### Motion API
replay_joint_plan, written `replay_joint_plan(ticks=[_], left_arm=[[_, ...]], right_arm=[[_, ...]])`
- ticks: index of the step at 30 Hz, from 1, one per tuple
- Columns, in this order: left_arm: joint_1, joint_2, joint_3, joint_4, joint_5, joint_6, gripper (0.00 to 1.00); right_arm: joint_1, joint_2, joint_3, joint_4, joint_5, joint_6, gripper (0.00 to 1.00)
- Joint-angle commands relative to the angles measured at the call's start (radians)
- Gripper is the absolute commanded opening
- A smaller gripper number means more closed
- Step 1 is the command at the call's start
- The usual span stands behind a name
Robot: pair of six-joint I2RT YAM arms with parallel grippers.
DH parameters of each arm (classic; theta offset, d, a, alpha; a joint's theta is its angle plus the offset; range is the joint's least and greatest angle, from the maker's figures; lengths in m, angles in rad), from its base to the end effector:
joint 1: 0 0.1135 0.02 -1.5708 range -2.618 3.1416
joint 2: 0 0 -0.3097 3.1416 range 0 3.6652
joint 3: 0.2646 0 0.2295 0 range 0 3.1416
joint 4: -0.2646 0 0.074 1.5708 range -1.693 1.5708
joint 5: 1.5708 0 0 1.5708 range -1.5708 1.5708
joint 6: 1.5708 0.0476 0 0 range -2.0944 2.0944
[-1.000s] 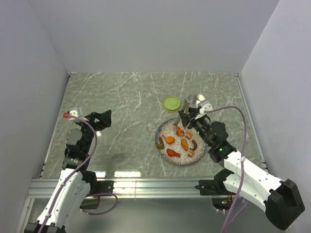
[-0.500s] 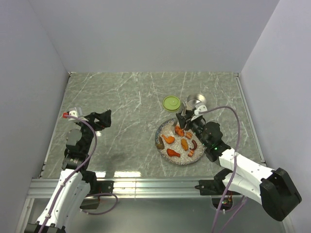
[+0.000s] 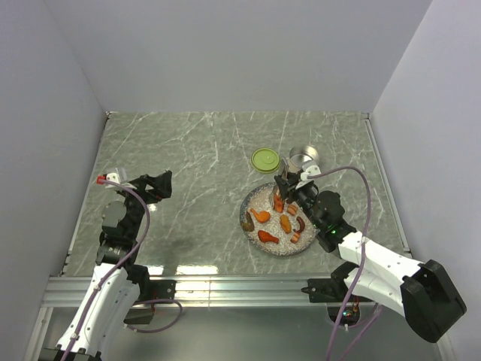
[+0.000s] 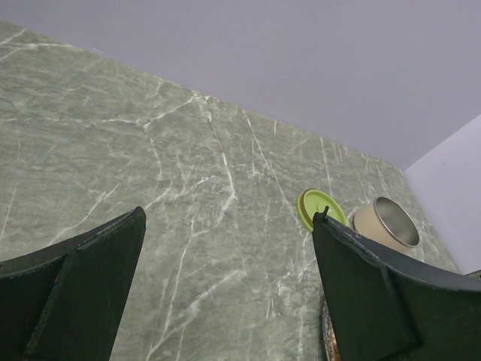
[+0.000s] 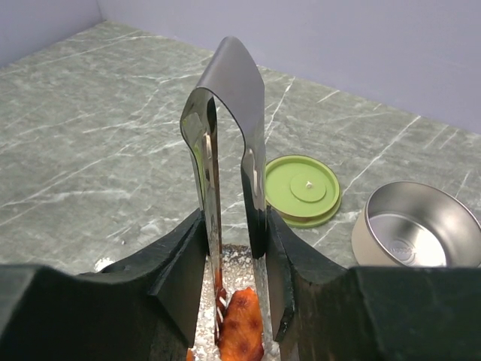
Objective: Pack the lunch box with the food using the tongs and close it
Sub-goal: Pick up the food using the clamp
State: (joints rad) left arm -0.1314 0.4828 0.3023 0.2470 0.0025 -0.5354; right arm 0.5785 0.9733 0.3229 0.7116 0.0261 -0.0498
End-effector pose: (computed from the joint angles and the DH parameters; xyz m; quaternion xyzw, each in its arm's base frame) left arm 0.0949 -0.0127 0.2846 -0.1362 0.6695 -0.2398 0.6897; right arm 0.1512 0.0972 0.2906 -0.2026 0.6545 0.1817 0.7054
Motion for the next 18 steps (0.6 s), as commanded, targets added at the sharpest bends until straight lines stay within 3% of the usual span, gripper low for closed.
replay_joint_plan(ticks=[1,8,18], left_arm=[[0.004,-0.006,0.0,0.037,0.007,0.005,0.99],[0.004,-0.001,0.0,0.032,0.004,0.005,0.99],[0.004,0.01,0.0,0.035,0.01,0.003,0.99]], right_arm=[[0.007,-0.021,0.005,0.034,0.021,-0.004,0.29],[0.006,-0.111,0.091,-0.093,0.064,-0.012,0.2],[0.006,-0.088,0.232,-0.149,0.161,-0.056,0.17]])
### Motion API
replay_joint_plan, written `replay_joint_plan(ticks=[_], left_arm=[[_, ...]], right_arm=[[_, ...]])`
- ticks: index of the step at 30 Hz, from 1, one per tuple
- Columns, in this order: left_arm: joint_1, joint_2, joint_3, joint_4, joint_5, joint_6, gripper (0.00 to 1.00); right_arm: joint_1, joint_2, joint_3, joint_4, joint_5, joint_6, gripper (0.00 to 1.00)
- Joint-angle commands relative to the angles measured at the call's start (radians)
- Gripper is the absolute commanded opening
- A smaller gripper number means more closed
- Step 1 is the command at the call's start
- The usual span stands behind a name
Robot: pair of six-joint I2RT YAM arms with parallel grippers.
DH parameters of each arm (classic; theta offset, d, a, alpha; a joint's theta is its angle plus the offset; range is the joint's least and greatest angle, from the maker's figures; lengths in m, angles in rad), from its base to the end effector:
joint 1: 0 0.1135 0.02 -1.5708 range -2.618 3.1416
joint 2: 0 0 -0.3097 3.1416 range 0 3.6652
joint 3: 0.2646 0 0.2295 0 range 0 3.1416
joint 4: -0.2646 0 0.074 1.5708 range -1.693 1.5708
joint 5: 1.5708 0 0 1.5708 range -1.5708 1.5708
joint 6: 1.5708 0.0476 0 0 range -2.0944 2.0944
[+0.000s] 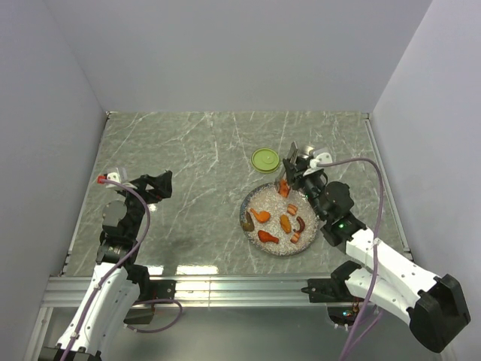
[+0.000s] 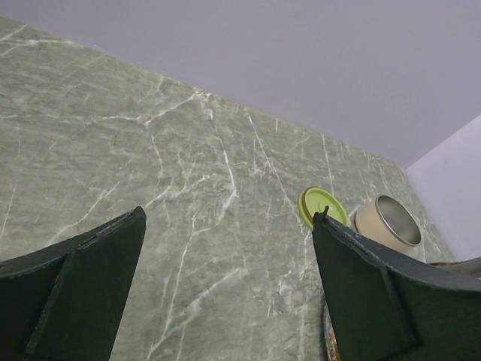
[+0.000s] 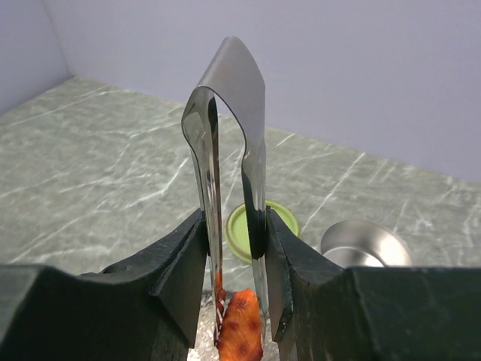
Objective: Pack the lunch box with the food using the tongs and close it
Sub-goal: Pick up the food using the clamp, then place the food into the lunch box
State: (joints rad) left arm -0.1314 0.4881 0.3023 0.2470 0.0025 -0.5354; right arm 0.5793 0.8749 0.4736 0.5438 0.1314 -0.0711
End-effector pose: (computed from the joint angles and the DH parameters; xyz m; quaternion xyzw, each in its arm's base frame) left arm 0.0958 -0.0128 0.2842 -0.1366 0.6714 -0.2392 0.6880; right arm 0.1447 0.0872 0.3371 -0.1618 0.6352 0.1479 0.7406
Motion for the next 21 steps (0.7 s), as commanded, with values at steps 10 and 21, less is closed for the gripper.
replay_joint_plan(ticks=[10,21], left_arm=[[0.004,0.001,-0.002,0.038,0.01,0.003,1.0],[0.004,0.006,-0.003,0.049,0.014,0.003,0.99]], right_arm=[[-0.131,0.167,0.258,0.007,0.074,-0.056,0.18],[-0.246,0.338,0.381,0.013,0.008,-0.05,0.18]])
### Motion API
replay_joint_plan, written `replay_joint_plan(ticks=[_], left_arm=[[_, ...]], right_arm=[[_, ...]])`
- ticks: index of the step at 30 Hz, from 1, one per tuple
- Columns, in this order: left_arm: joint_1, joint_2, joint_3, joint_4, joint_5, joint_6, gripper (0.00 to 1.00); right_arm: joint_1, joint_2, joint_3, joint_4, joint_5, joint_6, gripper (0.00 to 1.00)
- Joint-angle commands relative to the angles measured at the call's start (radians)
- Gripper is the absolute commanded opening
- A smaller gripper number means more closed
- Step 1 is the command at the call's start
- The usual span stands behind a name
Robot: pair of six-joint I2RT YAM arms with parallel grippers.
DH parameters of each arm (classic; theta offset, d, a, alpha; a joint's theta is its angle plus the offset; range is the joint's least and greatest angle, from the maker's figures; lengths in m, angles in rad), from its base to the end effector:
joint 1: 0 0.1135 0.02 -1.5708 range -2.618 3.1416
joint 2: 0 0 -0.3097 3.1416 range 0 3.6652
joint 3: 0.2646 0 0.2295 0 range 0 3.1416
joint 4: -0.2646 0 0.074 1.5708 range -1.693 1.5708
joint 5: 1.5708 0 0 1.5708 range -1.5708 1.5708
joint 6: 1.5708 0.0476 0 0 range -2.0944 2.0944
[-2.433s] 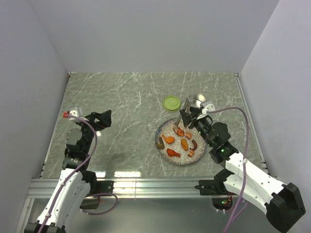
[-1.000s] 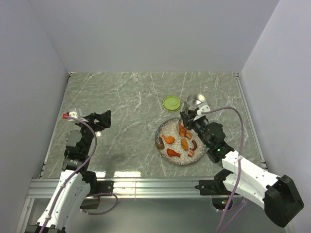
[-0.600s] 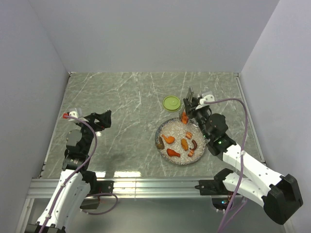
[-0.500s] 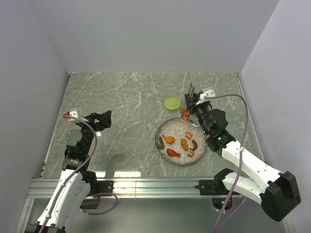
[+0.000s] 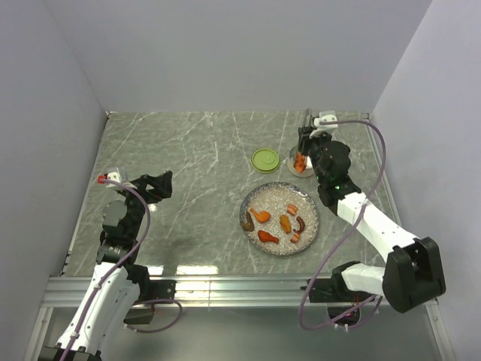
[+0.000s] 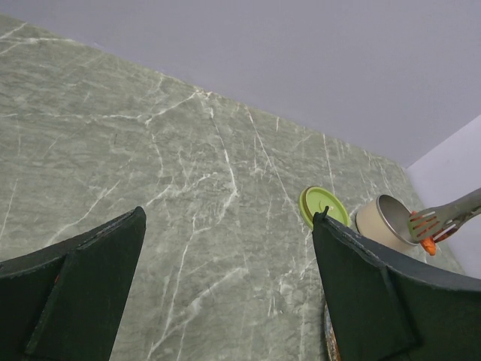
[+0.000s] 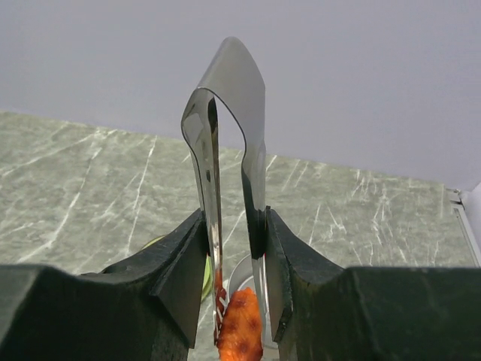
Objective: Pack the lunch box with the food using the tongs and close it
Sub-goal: Place the food into the lunch box
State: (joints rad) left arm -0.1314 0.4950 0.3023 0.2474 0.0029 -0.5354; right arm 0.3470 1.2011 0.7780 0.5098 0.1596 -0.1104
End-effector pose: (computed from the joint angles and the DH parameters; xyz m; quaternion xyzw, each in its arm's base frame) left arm 0.0969 -0.0130 0.2838 -0.1369 0.6737 -0.2386 0.6859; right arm 0.2426 0.0797 0.3765 -0.0955 0.6694 0.0332 0.7360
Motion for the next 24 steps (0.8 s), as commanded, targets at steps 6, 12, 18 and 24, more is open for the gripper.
replay_joint_plan(ticks=[6,12,18,24], left_arm=[[0.004,0.008,-0.003,0.055,0.016,0.002,0.99],[0.004,0.013,-0.002,0.055,0.017,0.0,0.99],[0.004,0.013,-0.003,0.055,0.019,0.002,0.99],[0.004,0.014,-0.002,0.056,0.019,0.002,0.99]], right_arm=[[-0.055,0.075,0.139,0.027,-0.029,-0.028,0.18],[-0.077,0.138,0.187,0.002,-0.032,-0.029,0.22],[-0.085,0.184,0.219,0.001,-0.028,-0.029,0.33],[-0.086,0.199,0.237,0.006,-0.015,-0.037,0.48]])
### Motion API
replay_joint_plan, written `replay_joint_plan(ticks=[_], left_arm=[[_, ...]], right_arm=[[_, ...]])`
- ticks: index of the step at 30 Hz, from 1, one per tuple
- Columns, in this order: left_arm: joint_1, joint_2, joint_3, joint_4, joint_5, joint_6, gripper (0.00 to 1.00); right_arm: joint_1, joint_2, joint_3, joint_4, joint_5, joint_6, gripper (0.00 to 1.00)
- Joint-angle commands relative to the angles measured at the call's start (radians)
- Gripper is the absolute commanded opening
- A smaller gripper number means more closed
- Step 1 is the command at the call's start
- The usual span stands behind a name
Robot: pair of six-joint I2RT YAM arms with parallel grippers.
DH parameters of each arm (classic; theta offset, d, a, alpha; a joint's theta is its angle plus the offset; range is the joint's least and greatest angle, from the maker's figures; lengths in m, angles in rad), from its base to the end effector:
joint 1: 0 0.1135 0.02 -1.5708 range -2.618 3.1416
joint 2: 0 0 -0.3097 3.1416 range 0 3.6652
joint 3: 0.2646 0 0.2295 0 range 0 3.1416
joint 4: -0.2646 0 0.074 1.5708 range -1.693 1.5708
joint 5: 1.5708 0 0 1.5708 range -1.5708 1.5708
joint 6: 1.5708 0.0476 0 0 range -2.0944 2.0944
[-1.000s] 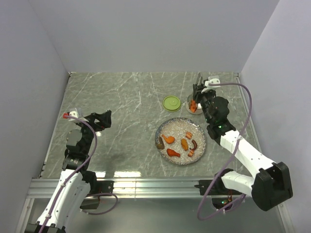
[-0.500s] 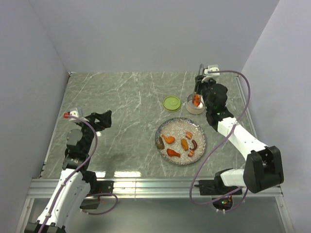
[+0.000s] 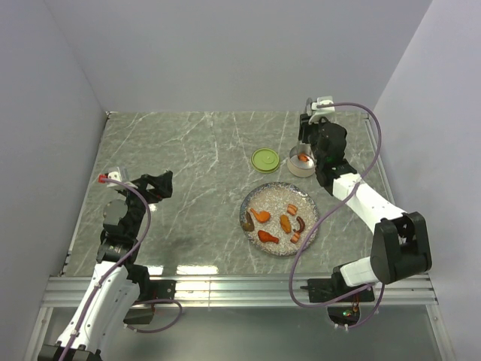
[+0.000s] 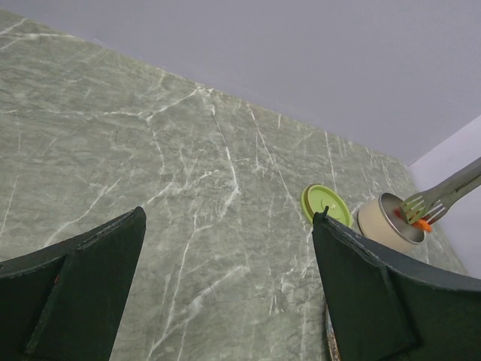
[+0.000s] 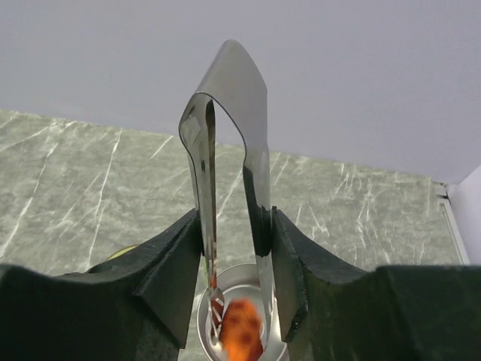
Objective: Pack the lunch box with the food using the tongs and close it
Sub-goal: Place the food into the lunch box, then pick up the food using the clamp
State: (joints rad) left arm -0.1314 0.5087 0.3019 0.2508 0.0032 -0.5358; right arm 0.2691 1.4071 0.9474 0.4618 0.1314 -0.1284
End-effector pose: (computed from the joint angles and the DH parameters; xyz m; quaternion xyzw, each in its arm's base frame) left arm 0.0992 -0.0133 0.2829 -0.1377 0.6775 -0.2376 0.6823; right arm 0.3062 0.0780 0.3748 -0.0936 0.7001 0.0034 0.7078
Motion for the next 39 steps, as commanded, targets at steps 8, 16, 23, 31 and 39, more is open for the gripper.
replay_joint_plan(ticks=[8,16,23,31,39], left_arm=[[0.004,0.001,-0.003,0.051,0.02,0.003,0.99],[0.004,-0.002,-0.004,0.051,0.017,0.002,0.99],[0.004,-0.002,-0.003,0.051,0.02,0.0,0.99],[0.004,0.002,-0.004,0.053,0.027,0.0,0.99],[0.004,-0.004,-0.004,0.051,0.026,0.0,0.99]], right_arm=[[-0.008,-0.019,0.056,0.066,0.019,-0.028,0.52],[0.027,-0.19,-0.087,0.08,0.017,0.013,0.49],[0.195,-0.424,-0.277,0.023,0.176,0.061,0.48],[0.343,-0.591,-0.415,-0.17,0.358,0.193,0.47],[0.485,-0.706,-0.404,-0.455,0.554,0.351,0.46]])
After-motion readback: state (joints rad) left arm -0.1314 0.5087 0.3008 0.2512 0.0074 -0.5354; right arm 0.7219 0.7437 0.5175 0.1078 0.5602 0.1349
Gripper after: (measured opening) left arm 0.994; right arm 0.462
